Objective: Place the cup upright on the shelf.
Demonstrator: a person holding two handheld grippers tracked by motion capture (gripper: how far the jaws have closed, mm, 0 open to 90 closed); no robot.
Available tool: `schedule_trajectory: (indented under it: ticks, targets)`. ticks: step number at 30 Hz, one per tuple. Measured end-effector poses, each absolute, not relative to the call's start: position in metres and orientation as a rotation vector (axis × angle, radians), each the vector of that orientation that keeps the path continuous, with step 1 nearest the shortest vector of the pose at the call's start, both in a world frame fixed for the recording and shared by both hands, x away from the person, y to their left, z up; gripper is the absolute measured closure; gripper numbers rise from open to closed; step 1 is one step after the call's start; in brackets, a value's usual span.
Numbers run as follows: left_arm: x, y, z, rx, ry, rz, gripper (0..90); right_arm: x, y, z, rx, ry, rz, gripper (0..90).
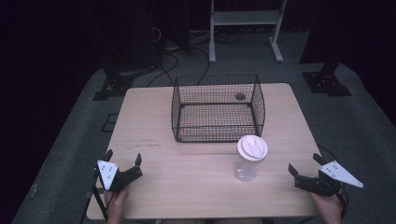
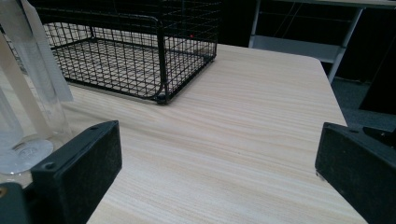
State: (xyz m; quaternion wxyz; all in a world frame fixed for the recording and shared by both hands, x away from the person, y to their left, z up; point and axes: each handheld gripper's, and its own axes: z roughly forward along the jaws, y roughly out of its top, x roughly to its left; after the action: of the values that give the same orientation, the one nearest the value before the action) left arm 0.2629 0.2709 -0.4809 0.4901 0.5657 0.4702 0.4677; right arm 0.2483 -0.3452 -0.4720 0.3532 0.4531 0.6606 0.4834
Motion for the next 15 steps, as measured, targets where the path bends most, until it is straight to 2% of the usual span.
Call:
schedule_trajectory:
  ticks: [15]
  targets:
    - [0.263, 0.271, -0.481, 1.371, 1.131, 1.135, 0.0, 0.237, -0.332, -0.459, 1.119, 1.735, 1.293, 0.0]
